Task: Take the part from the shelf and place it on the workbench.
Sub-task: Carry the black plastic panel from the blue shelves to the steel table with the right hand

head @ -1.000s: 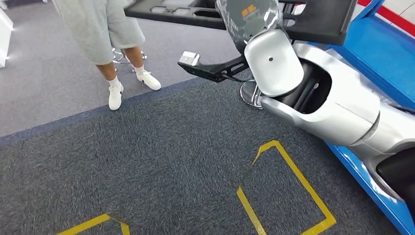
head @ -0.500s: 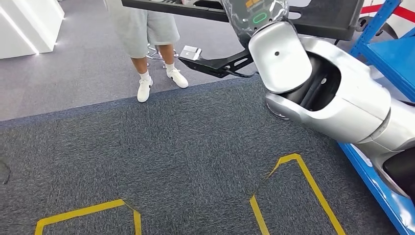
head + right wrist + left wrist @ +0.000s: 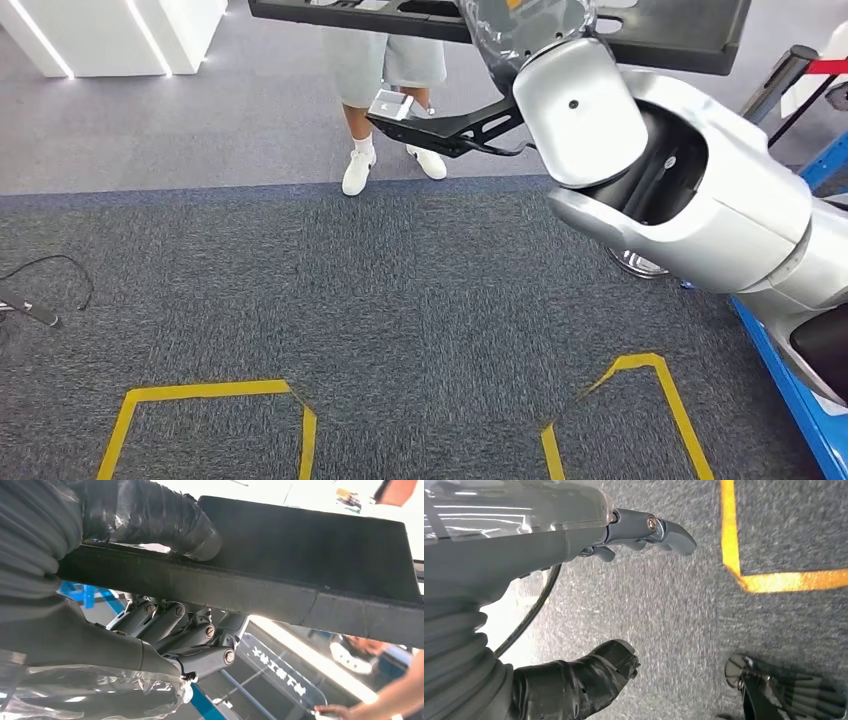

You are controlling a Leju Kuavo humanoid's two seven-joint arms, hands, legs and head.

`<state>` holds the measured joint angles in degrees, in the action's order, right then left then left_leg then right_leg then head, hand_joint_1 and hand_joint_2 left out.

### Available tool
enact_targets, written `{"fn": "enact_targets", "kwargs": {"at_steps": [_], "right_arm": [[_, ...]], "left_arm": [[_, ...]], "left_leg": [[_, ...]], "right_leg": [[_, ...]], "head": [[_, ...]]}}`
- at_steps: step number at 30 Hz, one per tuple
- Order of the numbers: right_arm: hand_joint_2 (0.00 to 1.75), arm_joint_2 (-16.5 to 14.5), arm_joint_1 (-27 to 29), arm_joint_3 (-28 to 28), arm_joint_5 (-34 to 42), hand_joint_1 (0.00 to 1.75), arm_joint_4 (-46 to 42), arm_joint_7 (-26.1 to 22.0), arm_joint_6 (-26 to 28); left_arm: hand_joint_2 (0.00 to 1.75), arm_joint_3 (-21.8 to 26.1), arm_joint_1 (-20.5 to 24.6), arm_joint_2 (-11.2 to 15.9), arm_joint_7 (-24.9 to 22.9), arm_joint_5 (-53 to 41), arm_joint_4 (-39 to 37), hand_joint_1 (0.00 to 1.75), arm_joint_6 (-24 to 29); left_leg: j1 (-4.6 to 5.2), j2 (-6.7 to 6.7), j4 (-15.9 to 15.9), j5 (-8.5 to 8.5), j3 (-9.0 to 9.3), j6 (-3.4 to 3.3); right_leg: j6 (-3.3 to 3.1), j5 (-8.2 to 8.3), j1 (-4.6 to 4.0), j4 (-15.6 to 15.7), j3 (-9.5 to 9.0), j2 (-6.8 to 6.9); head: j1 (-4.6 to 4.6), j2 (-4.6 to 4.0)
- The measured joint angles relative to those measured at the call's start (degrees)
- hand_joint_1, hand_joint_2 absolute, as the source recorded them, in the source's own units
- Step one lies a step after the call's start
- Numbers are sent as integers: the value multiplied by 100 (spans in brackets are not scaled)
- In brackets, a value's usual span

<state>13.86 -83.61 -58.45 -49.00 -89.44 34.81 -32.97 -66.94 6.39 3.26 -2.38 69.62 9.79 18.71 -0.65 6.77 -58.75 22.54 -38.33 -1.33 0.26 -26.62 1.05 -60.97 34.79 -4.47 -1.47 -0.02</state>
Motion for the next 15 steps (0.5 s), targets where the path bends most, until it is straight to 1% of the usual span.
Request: {"fn": "enact_targets", "kwargs": {"at_steps": [1,2,3,4,5,6,7,8,9,10,11,12,13,14,15], "right_arm": [[175,2,-19,-5,16,175,-1,-2,3],[175,2,-32,-10,41,175,-3,-2,7],[175,2,-39,-17,73,175,-4,-2,13],[175,3,-39,-28,102,175,-5,-1,20],[175,7,-40,-39,132,175,-5,1,29],[175,11,-42,-48,157,175,-5,4,41],[175,16,-42,-55,178,175,-6,6,53],[175,21,-41,-60,195,175,-6,8,65],[175,22,-35,-69,208,175,-7,8,78],[175,22,-25,-83,220,175,-7,8,91],[175,22,-16,-99,230,175,-7,7,101],[175,23,-8,-113,239,175,-7,7,110],[175,23,-6,-122,250,175,-7,7,120],[175,25,-8,-126,260,175,-7,7,127],[175,31,-12,-127,269,175,-6,8,134]], "left_arm": [[175,0,2,-2,6,2,0,0,-2],[175,1,1,-2,10,3,0,0,-3],[175,1,-6,4,13,4,-2,0,0],[175,2,-18,5,14,5,-2,0,2],[175,2,-26,5,11,6,-3,0,4],[175,2,-26,6,6,9,-3,0,5],[175,2,-21,-1,1,13,-2,0,5],[175,2,-13,-1,-6,17,-2,0,5],[175,2,-5,0,-10,21,-2,0,6],[175,2,-3,0,-14,23,-2,0,6],[175,2,-5,0,-16,25,-2,0,7],[175,2,-8,1,-17,26,-2,0,8],[175,2,-11,1,-16,29,-2,0,13],[175,2,-8,2,-14,33,-2,0,19],[175,2,0,4,-10,36,-2,0,28]], "left_leg": [[-15,62,-5,-18,-38,35],[-29,131,1,-43,-73,81],[-45,177,10,-64,-96,121],[-37,109,-5,-58,-119,157],[-23,-45,-92,0,-164,191],[-11,-251,-296,124,-255,220],[-7,-462,-605,296,-390,245],[-18,-577,-983,478,-556,267],[-31,-625,-1324,613,-705,284],[-38,-644,-1513,659,-780,294],[-43,-657,-1487,605,-744,299],[-43,-691,-1235,469,-588,295],[-35,-788,-834,310,-352,282],[-2,-899,-453,204,-127,255],[27,-980,-169,140,30,214]], "right_leg": [[-5,6,-3,115,-45,-82],[-5,1,-12,150,-60,-71],[-16,14,-10,179,-75,12],[-37,32,-7,212,-97,97],[-67,50,1,244,-121,184],[-97,65,8,273,-142,272],[-117,68,-6,280,-153,351],[-133,67,-19,278,-152,432],[-138,64,-28,275,-149,515],[-139,59,-32,272,-148,596],[-136,52,-34,267,-148,676],[-127,41,-37,260,-150,750],[-115,25,-41,250,-157,817],[-98,8,-56,242,-161,881],[-76,-8,-70,237,-167,938]], "head": [[-5,0],[-9,0],[-9,0],[-15,0],[-23,0],[-31,0],[-39,0],[-43,0],[-44,0],[-45,0],[-45,0],[-45,0],[-45,0],[-46,0],[-40,0]]}}
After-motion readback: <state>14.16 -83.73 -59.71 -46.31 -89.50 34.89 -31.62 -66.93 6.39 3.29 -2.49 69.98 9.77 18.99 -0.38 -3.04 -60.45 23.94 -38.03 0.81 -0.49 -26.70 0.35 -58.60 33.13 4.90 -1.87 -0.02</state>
